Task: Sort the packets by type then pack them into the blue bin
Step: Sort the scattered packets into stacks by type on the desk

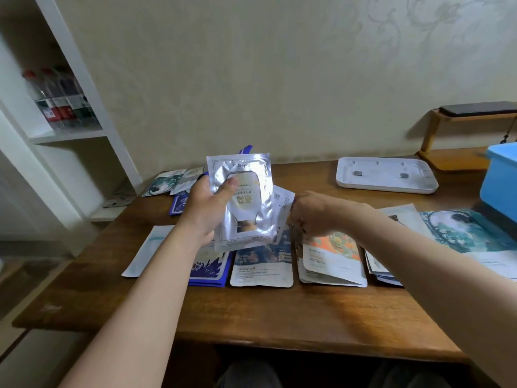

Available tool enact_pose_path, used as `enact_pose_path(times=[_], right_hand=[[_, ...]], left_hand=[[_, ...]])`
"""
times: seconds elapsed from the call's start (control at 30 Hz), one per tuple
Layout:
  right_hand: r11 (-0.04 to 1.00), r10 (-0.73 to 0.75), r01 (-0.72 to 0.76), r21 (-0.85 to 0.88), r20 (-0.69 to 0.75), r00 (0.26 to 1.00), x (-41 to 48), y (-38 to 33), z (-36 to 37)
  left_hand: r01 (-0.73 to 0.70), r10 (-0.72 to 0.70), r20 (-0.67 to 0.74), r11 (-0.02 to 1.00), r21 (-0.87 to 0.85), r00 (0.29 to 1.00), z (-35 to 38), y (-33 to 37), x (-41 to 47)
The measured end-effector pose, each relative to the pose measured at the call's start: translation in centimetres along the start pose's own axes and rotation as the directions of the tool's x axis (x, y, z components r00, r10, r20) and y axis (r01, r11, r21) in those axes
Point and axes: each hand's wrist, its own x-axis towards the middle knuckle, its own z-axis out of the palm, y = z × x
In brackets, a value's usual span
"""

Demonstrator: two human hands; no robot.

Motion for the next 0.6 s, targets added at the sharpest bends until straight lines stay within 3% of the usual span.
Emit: enact_pose_path(times=[0.13,0.23,0.3,0.37,0.43,0.6], right_hand=[[0.980,0.102,-0.088,0.180,-0.067,0.993,-0.6,1.0,1.1],[0.872,0.284,-0.169,0.459,-0.193,0.939,-1.7,2.1,0.1],[0.698,0.393,-0.096,0.709,-0.268,0.880,-2.5,2.1,-0.9],[0.556,0.440,0.048,0.830,-0.343,0.830,-3.5,1.6,-2.1],[0.470,0.444,0.135,0.872,-0.367,0.818,-4.1,1.1,-3.1],[0.345,0.417,0.197,0.918,-0.338,0.844,-4.2,0.5,-3.7]], left_hand=[[0.007,-0.007,0.001,1.000,0.000,1.000,-0.4,-0.3,0.0],[0.008,-0.008,0.014,1.000,-0.012,1.000,-0.2,-0.3,0.0],[0.003,-0.003,0.029,1.000,-0.031,1.000,0.4,-0.1,-0.1],[-0.003,0.006,0.051,0.998,-0.057,0.999,1.1,0.1,-0.2],[-0.002,0.009,0.096,0.997,-0.072,0.995,2.1,0.3,-0.4],[-0.021,0.033,0.183,0.998,-0.065,0.983,4.4,0.9,-1.4]])
